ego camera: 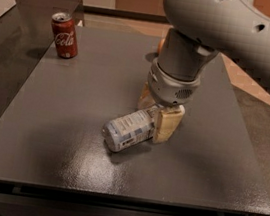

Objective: Pick blue plastic bottle

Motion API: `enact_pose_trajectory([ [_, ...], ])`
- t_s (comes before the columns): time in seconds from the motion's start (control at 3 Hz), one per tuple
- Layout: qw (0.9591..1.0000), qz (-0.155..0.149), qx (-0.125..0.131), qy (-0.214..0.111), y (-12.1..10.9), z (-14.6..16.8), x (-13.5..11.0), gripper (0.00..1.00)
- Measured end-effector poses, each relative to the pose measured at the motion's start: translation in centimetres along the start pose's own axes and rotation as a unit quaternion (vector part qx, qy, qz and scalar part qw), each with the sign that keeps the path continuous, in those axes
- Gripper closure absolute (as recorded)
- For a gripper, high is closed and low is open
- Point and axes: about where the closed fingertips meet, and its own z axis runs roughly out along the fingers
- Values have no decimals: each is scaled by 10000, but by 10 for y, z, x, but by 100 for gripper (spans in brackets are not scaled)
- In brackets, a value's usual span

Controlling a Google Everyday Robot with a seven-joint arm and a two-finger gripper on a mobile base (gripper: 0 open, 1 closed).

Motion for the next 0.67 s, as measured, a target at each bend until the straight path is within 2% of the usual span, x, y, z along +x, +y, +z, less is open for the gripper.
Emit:
enact_pose_trajectory([
  [0.33,10000,-47,-5,-29,1,0,-2,64],
  [0.67,9999,9,121,-116,0,-13,0,87],
])
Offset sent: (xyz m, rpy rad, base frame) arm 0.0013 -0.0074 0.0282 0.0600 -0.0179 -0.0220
